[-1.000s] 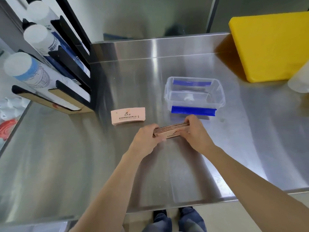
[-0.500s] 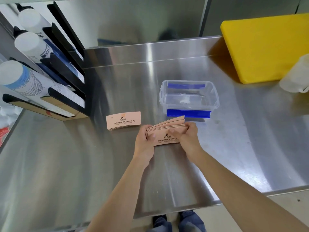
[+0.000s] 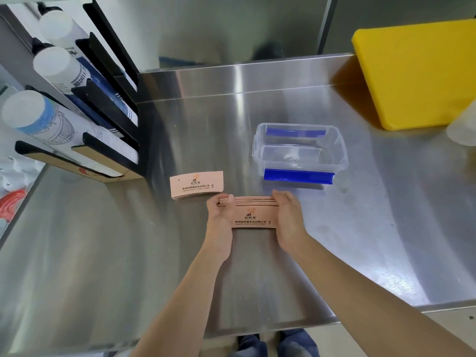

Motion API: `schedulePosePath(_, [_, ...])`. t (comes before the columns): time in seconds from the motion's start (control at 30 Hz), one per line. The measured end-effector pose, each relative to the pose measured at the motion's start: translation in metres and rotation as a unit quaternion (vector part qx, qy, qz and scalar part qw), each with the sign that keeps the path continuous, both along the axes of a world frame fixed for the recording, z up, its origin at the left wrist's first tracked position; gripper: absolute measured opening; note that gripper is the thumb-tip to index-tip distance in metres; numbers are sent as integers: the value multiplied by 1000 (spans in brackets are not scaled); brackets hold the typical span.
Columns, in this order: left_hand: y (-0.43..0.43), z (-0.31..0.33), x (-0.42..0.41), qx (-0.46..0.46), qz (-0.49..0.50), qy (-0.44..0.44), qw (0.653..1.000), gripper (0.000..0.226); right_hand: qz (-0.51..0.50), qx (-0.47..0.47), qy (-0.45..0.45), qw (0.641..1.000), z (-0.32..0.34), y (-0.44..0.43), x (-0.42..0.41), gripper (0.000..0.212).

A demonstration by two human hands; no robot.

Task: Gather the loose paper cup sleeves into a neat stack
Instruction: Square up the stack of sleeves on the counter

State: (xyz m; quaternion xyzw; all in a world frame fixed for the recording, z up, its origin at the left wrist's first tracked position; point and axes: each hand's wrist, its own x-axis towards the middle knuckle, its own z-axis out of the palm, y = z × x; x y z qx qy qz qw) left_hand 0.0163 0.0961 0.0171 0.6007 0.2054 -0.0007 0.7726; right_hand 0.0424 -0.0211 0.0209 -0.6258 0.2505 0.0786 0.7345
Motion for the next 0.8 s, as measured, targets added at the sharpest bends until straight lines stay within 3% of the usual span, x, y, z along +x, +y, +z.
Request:
schedulePosePath(0.13, [13,0,6,56,41,32,997,14,29,-13,-38,999,7,18,2,23])
schedulePosePath(0.27, [38,16,22,86,87,61,991,21,137,-28,-106,985,24,37,9,21])
schedulePosePath(0.4, [74,42,48,98,57,106,988,61,177,-74,-104,976,40,64,32,42])
schedulePosePath(0.57, [110,56,70,54,-26,127,990,17,140,-69,-14,988,44,85,76,48])
schedulePosePath(0.67, [123,46,83,107,6,159,981,14,149,-75,10,986,33,98,94,51])
schedulePosePath(0.8, [130,35,90,139,31,184,973,14,163,-113,64,978,16,111,99,40])
